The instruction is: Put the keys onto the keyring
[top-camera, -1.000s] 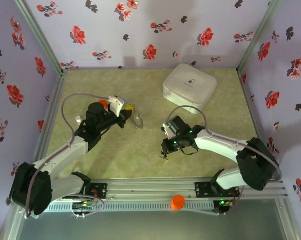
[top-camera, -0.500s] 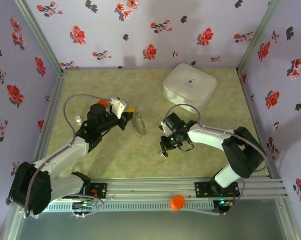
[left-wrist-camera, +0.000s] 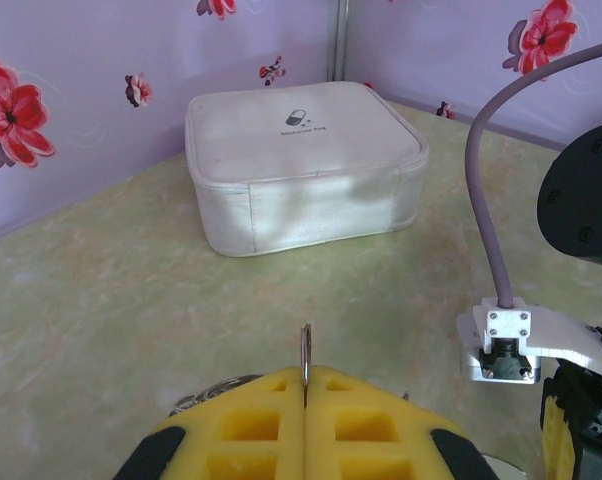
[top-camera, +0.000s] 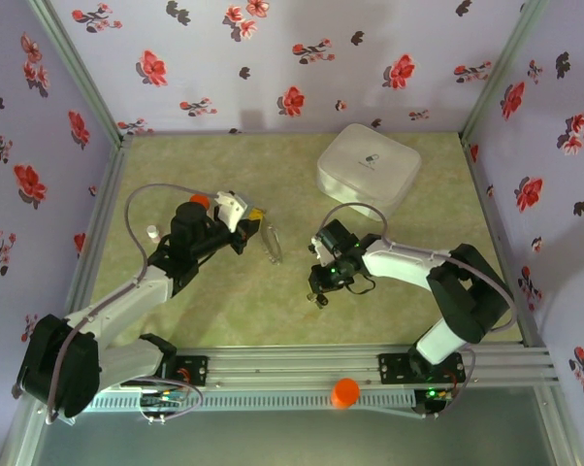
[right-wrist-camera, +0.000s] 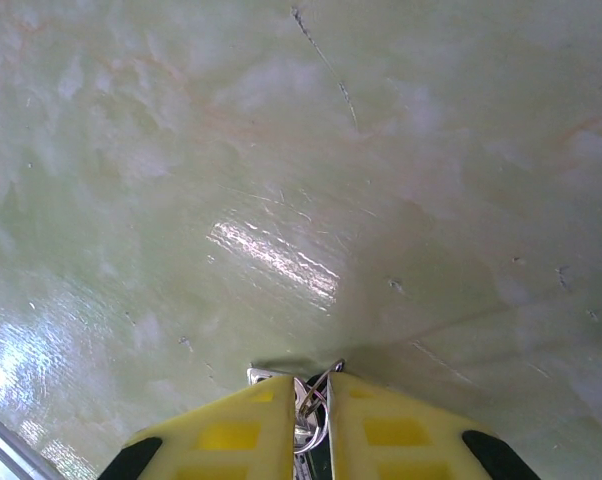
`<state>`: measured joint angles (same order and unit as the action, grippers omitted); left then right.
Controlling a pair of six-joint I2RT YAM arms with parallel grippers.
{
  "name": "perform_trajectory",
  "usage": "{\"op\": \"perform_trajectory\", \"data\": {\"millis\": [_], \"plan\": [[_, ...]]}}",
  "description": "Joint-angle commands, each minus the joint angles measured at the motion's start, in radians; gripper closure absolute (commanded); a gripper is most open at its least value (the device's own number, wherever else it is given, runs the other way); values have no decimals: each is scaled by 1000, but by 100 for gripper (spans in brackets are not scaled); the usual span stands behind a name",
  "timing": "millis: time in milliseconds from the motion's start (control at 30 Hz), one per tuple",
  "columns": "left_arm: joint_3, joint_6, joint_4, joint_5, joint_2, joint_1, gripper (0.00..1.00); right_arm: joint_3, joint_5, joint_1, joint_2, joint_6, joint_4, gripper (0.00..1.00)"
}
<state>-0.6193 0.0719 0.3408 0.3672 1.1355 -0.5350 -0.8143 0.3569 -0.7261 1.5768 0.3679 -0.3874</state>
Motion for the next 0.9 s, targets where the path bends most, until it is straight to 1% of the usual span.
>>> {"op": "perform_trajectory", "data": {"millis": [0, 167, 300, 500, 667, 867], "plan": [[-10, 32, 19, 11, -17, -9, 100, -26, 6, 8, 14, -9, -7, 84], [-11, 34, 16, 12, -20, -8, 100, -33, -10, 8, 23, -14, -23, 83], [-11, 38, 14, 12, -20, -8, 100, -32, -16, 8, 21, -13, -25, 87], [-9, 41, 15, 6, -25, -10, 100, -32, -29, 8, 23, -11, -29, 89], [-9, 44, 16, 4, -26, -10, 100, -34, -41, 8, 29, -12, -40, 87], [-9, 48, 13, 3, -25, -10, 100, -34, -44, 8, 28, -15, -44, 88]]}}
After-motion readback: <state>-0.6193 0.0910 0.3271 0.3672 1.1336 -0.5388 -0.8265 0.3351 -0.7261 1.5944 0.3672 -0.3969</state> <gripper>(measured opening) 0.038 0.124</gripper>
